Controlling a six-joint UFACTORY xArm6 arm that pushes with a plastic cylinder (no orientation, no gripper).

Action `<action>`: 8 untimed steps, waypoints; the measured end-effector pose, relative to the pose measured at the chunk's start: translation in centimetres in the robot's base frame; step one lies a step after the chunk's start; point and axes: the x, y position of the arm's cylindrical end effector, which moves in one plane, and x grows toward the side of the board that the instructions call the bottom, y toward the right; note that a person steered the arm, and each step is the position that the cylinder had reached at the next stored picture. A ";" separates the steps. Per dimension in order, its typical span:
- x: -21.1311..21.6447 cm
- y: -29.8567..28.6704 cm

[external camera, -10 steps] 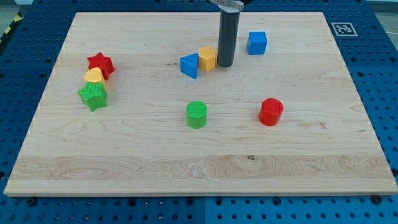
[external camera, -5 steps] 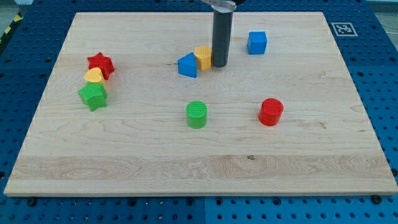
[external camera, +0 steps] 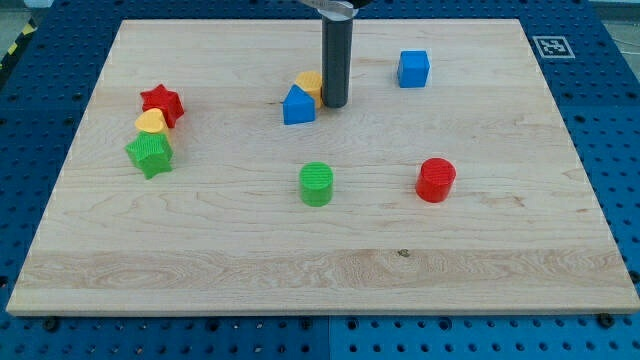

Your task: Move the yellow hexagon to the top right of the red star

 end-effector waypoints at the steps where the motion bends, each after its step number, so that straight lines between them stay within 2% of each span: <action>1: 0.0 0.0; 4: 0.0 -1.1; 8: -1.1 -8.7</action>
